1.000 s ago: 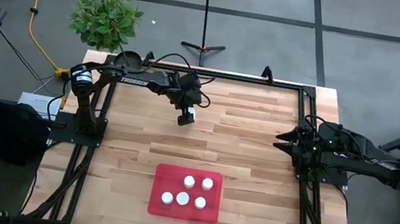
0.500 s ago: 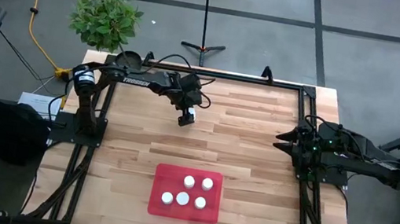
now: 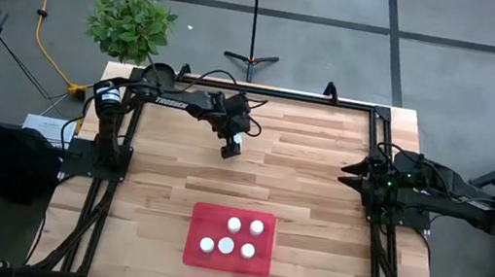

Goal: Pick and place pill bottles into a basket
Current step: Put the white pill bottle into the bin

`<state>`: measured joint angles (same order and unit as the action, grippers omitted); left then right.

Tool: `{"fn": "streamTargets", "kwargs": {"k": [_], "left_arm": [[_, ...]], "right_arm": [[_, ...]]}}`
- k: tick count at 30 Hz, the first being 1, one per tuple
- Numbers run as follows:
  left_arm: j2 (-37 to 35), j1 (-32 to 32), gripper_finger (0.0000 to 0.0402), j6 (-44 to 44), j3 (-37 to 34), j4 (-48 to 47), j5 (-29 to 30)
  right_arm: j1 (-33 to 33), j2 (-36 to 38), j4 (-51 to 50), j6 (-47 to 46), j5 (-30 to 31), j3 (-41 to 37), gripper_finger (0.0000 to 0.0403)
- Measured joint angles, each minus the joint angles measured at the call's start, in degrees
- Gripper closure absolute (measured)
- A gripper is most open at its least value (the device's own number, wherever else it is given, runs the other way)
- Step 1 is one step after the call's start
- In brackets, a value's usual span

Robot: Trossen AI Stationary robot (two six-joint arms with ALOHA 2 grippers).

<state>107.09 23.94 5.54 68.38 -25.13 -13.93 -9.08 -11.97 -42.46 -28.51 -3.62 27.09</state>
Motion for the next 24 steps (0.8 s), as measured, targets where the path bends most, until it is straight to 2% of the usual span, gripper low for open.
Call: {"fn": "streamTargets", "kwargs": {"k": [3, 6, 17, 24], "left_arm": [[0.00, 0.02, 0.0011, 0.00, 0.00, 0.07, -0.05], [0.00, 0.02, 0.0034, 0.00, 0.00, -0.16, -0.05], [-0.04, 0.02, 0.0191, 0.15, 0.02, 0.09, -0.05], [-0.04, 0.02, 0.0192, 0.15, 0.02, 0.07, -0.05]], "right_arm": [[0.00, 0.00, 0.00, 0.00, 0.00, 0.00, 0.0203], [0.00, 0.00, 0.00, 0.00, -0.01, 0.00, 0.0203], [0.02, 0.00, 0.00, 0.00, 0.00, 0.00, 0.0203], [0.01, 0.00, 0.00, 0.00, 0.00, 0.00, 0.0203]]}}
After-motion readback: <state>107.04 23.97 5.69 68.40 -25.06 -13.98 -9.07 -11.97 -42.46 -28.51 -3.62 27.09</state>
